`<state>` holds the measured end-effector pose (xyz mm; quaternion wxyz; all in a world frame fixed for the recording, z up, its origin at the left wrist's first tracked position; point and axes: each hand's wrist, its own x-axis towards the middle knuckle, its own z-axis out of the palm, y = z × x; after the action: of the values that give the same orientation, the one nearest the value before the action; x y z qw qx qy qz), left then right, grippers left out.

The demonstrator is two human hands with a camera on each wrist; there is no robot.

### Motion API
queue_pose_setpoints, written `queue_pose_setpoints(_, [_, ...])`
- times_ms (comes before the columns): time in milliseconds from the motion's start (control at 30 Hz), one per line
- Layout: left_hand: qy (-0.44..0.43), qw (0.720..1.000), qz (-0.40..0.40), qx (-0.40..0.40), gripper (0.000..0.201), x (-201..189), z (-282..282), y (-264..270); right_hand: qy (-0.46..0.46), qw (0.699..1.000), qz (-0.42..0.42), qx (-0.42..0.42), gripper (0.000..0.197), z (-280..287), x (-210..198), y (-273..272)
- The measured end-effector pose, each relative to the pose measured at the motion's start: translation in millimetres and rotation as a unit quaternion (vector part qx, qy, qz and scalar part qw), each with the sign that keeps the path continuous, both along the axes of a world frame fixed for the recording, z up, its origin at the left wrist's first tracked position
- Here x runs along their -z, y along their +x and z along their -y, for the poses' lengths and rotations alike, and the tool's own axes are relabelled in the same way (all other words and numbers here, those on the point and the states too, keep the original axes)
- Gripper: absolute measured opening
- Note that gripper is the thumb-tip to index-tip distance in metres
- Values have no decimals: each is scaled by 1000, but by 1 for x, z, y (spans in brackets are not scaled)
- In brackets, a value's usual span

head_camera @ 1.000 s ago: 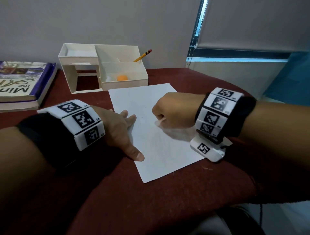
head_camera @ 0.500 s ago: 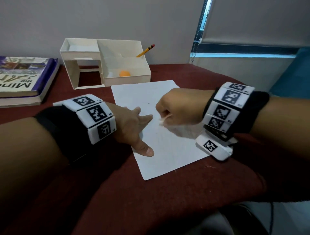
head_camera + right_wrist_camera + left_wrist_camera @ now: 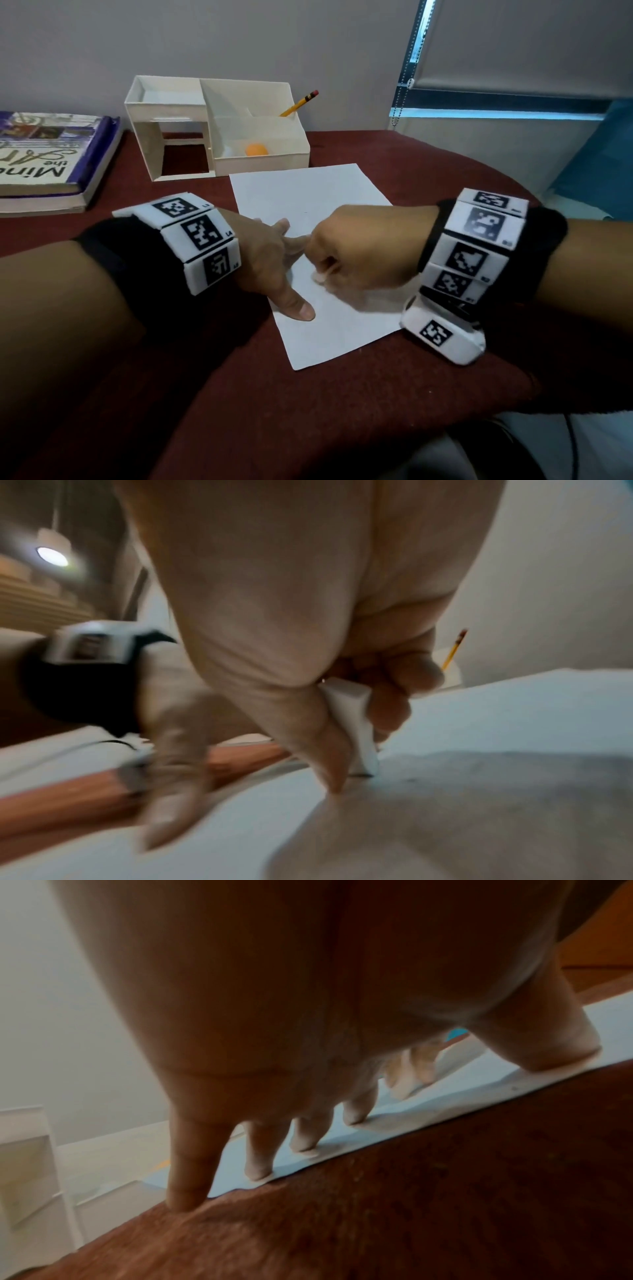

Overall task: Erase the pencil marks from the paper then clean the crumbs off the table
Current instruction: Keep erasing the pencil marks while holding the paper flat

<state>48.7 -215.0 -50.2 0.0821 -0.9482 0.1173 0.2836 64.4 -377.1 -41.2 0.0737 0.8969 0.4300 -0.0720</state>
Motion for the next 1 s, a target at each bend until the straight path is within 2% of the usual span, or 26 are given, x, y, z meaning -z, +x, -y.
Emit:
queue_pose_setpoints(67, [2,1000,-2,-1,114,-1,-1,0,3,998,-57,-13,16,-1,-8,-2])
queue_pose_setpoints(133, [22,1000,10,1,115,-3,1,-1,-1,1000,-9,4,15,0,-15,13])
queue_pose_setpoints(200, [29,999,15,5,116,-4,4,-2,-8,997,65,28,24,2,-12,22])
queue_pose_setpoints(233, [28,999,13,6,116,-4,4,-3,-9,997,73,29,28,3,-7,21])
queue_pose_setpoints(300, [15,1000,3,1,114,-5,2,-3,-10,1000,17,4,26,2,-3,8])
queue_pose_setpoints(367, [8,1000,-4,-6,115,-5,1,-3,8,998,-66,3,13,4,-9,0])
queue_pose_setpoints(400, [14,1000,-1,-4,116,-6,2,-3,11,997,-69,15,13,6,-13,4])
queue_pose_setpoints(500, [29,999,14,5,115,-8,5,-4,-9,997,53,63,21,15,-16,27])
queue_pose_setpoints(567, [30,999,14,6,116,-7,5,-5,1,993,89,79,29,18,-7,29])
queue_pose_setpoints(633, [26,1000,9,4,117,-7,3,-3,0,997,55,55,28,16,0,17])
queue_pose_setpoints(700, [24,1000,3,3,117,-7,3,-2,15,999,-19,21,18,15,-1,4])
queue_pose_setpoints(767, [26,1000,7,3,118,-7,2,0,46,996,-65,38,16,17,-7,9])
queue_pose_setpoints(900, [16,1000,9,-4,120,-5,-1,1,70,991,-8,112,26,31,-11,39])
queue_pose_setpoints(1000, [4,1000,10,-11,119,-6,-1,2,54,992,2,117,26,33,-10,43])
